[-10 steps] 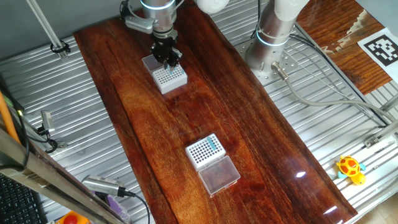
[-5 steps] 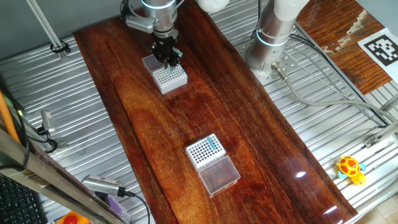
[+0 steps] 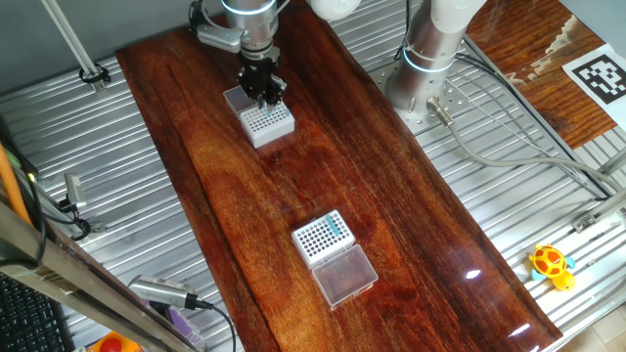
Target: Transfer all medium pipette tips from one holder to another
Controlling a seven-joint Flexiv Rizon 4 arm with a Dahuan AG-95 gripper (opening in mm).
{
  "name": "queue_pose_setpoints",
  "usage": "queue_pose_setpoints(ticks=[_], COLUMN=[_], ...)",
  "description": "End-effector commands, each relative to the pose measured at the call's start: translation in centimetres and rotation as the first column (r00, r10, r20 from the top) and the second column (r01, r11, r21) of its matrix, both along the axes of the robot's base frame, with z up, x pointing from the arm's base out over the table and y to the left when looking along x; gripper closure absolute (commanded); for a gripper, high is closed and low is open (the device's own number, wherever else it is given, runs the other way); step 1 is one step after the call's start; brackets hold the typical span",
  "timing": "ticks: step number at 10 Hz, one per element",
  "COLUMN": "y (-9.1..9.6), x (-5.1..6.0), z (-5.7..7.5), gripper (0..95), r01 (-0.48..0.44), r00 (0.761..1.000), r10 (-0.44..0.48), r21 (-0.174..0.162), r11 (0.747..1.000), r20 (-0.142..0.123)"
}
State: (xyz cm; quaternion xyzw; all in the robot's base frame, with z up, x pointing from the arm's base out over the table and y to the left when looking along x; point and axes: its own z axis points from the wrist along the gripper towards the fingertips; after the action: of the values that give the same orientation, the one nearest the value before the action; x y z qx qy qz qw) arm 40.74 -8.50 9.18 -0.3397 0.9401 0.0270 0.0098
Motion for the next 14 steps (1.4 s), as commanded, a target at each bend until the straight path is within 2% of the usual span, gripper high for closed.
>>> queue_pose_setpoints(ticks=[1,4,5,11,14], y=[0.0,0.0,0.0,0.1,0.4], x=[0.0,0.0,-0.2,-0.1,0.1], z=[0.0,0.0,1.9,1.9,1.2], gripper=[76.0,76.0,76.0,76.0,76.0], r01=[0.000,0.000,0.016,0.019,0.018], r00=[1.000,1.000,1.000,1.000,1.000], r10=[0.000,0.000,-0.016,-0.019,-0.018], r21=[0.000,0.000,0.013,0.014,0.010], r11=[1.000,1.000,1.000,1.000,1.000], r20=[0.000,0.000,-0.010,-0.011,-0.010])
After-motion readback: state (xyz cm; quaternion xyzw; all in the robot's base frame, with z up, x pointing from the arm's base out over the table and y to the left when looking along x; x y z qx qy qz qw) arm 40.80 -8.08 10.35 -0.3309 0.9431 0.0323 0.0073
